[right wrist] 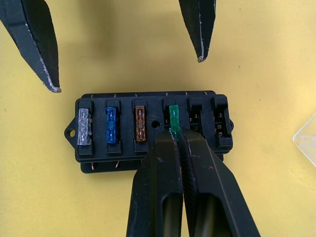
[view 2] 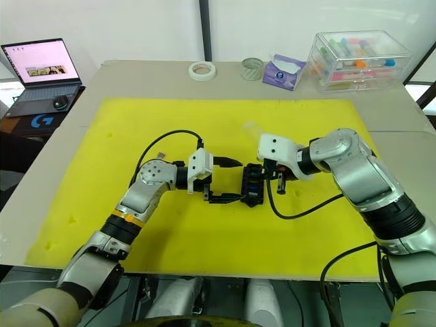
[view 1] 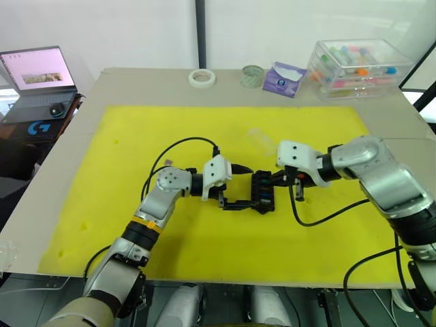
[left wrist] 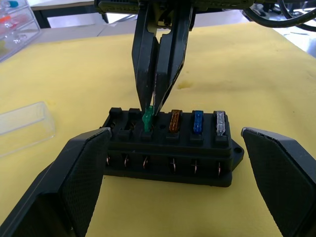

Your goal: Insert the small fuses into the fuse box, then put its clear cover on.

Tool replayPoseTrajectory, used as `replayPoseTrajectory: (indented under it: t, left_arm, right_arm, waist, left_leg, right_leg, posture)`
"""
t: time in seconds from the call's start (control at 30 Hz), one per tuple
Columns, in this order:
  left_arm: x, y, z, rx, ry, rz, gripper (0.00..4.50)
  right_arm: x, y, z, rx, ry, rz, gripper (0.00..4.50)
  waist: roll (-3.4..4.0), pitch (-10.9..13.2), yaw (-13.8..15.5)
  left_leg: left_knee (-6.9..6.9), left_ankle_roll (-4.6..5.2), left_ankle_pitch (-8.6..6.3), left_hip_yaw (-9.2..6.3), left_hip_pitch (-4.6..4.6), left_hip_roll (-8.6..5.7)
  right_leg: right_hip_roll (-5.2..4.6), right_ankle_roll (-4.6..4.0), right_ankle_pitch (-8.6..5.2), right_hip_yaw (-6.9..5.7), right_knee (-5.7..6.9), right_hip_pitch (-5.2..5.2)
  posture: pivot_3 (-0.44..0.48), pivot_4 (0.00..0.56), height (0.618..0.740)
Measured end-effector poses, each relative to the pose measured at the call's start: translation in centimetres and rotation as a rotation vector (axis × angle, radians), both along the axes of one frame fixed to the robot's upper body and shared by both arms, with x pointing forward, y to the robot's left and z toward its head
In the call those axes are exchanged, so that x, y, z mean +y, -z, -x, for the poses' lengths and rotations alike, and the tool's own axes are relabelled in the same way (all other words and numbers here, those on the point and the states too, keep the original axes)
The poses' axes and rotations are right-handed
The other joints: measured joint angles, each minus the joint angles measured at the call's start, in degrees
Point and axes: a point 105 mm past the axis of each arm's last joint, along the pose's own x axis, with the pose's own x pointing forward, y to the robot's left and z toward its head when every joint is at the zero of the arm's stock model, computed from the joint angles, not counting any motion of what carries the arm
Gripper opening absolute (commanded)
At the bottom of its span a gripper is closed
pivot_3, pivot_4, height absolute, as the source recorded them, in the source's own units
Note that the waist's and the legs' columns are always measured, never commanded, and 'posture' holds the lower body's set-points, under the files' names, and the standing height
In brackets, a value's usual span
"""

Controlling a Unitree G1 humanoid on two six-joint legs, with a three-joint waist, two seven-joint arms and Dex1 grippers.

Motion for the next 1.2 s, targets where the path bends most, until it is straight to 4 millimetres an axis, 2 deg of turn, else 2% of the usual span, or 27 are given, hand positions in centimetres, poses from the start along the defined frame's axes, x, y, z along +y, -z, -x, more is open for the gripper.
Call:
replayPoseTrajectory:
  t: [1.2]
  left_arm:
    - [-0.1, -0.26, -0.3, -0.017, -0.003, 0.002, 4.45]
  right_arm:
    - [0.41, -0.08, -0.19, 0.006, -0.033, 0.002, 0.0]
  waist:
    - [-0.01, -0.01, -0.06]
  left_leg:
    - [0.01, 0.0, 0.0, 0.0, 0.01, 0.01]
  right_leg:
    - [0.02, 0.0, 0.0, 0.0, 0.02, 0.0]
  posture:
    - [0.0, 0.15, 0.74]
